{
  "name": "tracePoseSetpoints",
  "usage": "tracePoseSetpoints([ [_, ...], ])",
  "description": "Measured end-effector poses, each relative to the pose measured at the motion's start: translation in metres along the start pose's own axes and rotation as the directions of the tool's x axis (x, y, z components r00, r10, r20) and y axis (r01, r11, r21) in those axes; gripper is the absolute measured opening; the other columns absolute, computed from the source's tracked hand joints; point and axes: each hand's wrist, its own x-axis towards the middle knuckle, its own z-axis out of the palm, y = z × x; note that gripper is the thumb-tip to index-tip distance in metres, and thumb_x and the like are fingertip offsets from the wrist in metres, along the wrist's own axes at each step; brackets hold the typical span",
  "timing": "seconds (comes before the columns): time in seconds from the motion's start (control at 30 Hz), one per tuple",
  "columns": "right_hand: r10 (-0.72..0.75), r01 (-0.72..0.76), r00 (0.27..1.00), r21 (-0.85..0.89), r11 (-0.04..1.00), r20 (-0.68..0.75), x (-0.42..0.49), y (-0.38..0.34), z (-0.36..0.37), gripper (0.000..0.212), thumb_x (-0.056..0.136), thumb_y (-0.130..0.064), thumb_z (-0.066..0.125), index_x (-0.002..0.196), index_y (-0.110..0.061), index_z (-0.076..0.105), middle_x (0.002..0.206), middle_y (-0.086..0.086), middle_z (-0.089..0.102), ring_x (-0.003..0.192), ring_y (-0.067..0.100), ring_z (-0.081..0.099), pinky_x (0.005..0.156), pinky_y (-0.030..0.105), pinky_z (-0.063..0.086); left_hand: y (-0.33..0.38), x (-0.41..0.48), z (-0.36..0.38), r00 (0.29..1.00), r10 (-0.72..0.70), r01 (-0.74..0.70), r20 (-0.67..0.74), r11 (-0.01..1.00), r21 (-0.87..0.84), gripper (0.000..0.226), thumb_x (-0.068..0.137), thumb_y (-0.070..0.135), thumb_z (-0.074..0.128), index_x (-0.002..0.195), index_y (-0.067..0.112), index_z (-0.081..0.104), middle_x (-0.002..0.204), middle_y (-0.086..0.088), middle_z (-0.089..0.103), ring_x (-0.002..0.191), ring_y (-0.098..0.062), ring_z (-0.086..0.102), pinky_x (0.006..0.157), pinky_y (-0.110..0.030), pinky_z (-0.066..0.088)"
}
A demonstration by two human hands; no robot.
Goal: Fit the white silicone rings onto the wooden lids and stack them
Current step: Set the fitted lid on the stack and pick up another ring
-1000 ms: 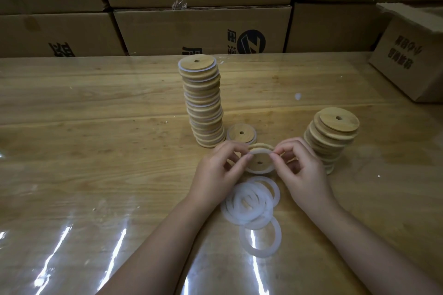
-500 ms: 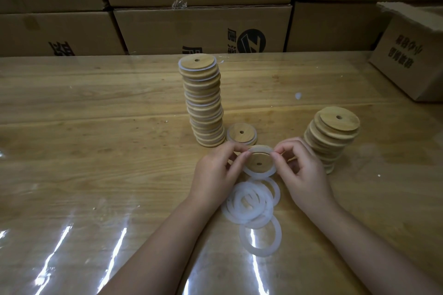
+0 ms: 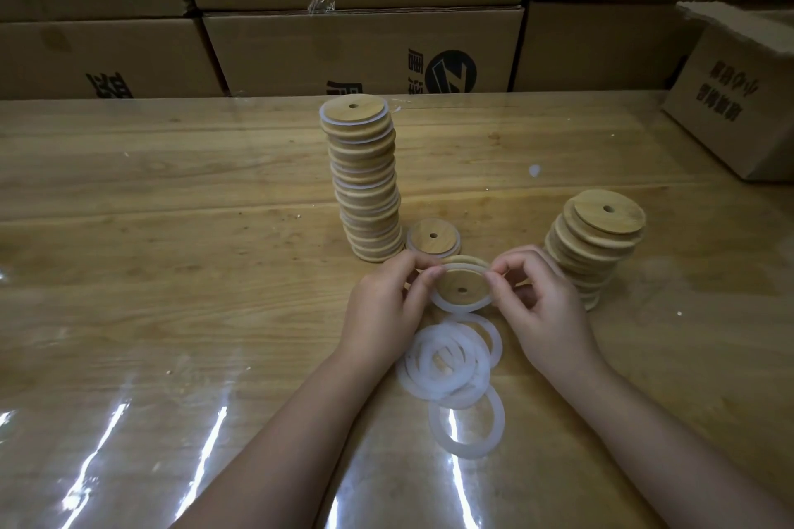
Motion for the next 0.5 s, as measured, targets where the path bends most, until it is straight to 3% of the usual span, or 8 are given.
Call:
tracePoseSetpoints([
  [0.3,0.076,-0.077,0.997,0.059,0.995,0.025,0.0002,0.0045,0.0007,0.006,0.087,-0.009,0.060,0.086,-0.015,0.058,0.089,-0.010,0.056,0.076,0.018,0.060,0.062,0.044,0.054,-0.0038,0.0017,-0.0009,0.998,-0.051,0.053,0.040,0.996,-0.068,0.006,0.092,0.030,0.057,0.086,0.031,0.059,0.078,0.018,0.062,0.071,-0.003,0.057,0.063,-0.025,0.047],
  [0.5,0.099,-0.101,0.995,0.060,0.993,0.032,0.0003,0.0036,0.0006,0.003,0.086,-0.009,0.060,0.085,-0.011,0.060,0.087,-0.006,0.057,0.076,0.019,0.061,0.062,0.046,0.054,-0.0032,0.0018,-0.0005,1.000,-0.008,0.010,0.019,0.996,-0.092,0.006,0.089,0.030,0.058,0.089,0.026,0.061,0.087,0.013,0.064,0.068,-0.008,0.056,0.062,-0.023,0.046],
])
